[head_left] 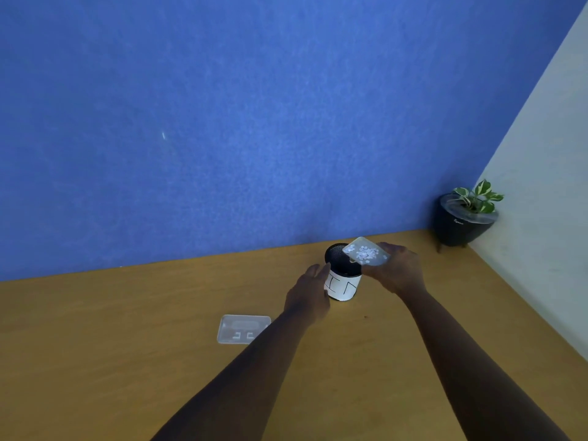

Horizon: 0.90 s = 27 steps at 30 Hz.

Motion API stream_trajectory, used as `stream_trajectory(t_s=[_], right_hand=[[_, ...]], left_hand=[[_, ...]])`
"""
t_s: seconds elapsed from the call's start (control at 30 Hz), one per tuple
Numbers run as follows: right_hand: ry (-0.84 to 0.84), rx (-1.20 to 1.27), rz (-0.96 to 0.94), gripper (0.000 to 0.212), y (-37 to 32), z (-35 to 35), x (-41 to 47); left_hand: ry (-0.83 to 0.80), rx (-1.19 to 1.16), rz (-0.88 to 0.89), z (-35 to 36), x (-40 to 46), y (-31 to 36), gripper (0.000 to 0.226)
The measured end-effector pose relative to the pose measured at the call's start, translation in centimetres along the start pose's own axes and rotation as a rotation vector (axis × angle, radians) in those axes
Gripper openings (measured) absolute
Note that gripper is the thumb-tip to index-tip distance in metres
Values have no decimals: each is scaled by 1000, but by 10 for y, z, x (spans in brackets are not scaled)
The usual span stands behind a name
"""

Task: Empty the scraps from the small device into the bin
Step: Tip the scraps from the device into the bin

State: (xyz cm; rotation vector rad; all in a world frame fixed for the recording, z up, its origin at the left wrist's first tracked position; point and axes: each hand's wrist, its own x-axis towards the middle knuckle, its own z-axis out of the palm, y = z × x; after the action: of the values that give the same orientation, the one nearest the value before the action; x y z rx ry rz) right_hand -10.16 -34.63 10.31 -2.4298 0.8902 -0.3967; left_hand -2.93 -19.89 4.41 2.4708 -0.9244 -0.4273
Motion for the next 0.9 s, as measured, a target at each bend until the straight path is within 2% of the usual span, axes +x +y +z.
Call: stream_trajectory(t_s=[0.2,0.37,0.5,0.73,0.9], right_hand=[[-53,-61,-62,41,7,2,15],[-85,-77,-71,48,7,3,24],[-120,-99,-80,46,3,4,30],[-206,-183,-87,63,-6,4,42],[-230,-230,-135,57,-8,5,44]], left_hand=[[-7,167,40,-1,7,4,77],[-53,228,51,-3,11,4,75],[-53,267,72,-5,13,6,74],[-72,304,79,-7,15,7,72],[-87,325,75,-8,16,8,71]])
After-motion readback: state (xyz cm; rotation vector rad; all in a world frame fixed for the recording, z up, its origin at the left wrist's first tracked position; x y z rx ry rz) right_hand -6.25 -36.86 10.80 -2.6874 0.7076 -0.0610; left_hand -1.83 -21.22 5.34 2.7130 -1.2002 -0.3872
